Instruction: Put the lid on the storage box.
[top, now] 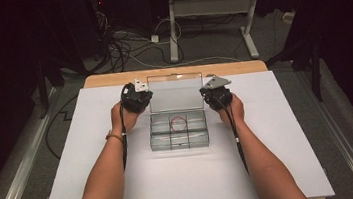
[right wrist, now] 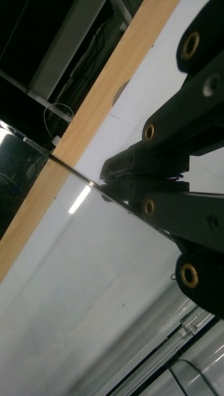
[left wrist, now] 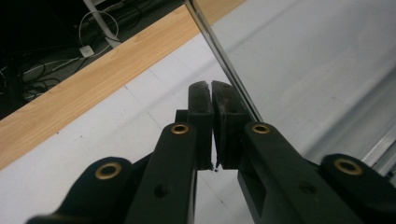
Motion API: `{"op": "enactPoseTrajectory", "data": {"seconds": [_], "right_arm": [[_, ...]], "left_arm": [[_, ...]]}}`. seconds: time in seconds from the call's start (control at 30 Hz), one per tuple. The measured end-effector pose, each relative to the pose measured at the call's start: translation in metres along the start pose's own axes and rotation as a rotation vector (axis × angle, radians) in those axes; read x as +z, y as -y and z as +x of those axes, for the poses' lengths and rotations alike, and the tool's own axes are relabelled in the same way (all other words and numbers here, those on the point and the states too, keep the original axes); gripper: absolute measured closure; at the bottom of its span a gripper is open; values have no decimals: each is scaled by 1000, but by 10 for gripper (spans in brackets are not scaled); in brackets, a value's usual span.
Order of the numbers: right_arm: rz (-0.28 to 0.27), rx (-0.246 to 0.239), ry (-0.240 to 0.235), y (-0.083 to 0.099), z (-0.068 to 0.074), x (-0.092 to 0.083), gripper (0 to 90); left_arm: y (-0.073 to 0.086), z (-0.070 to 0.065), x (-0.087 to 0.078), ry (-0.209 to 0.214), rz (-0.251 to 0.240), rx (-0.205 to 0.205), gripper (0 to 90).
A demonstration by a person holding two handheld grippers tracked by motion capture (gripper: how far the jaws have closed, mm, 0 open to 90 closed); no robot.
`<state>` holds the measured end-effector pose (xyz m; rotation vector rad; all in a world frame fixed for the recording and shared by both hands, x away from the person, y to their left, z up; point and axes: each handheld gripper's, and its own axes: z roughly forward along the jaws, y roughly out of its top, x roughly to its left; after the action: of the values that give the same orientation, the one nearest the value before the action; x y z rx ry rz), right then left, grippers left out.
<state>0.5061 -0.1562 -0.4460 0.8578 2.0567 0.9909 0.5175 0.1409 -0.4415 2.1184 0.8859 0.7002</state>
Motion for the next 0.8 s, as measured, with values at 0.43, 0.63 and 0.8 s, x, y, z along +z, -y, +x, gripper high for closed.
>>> {"op": "enactPoseTrajectory", "data": {"seconds": [0.43, 0.63, 0.8], "right_arm": [[-34, 0, 19, -10, -1, -10, 891], [-45, 1, 21, -12, 0, -14, 891], [-47, -9, 22, -15, 0, -18, 892]], "left_arm": [[-9, 0, -14, -26, -48, 20, 849], [-12, -1, -20, -23, -56, 12, 849], [-14, -2, -26, -37, -76, 27, 849]]}}
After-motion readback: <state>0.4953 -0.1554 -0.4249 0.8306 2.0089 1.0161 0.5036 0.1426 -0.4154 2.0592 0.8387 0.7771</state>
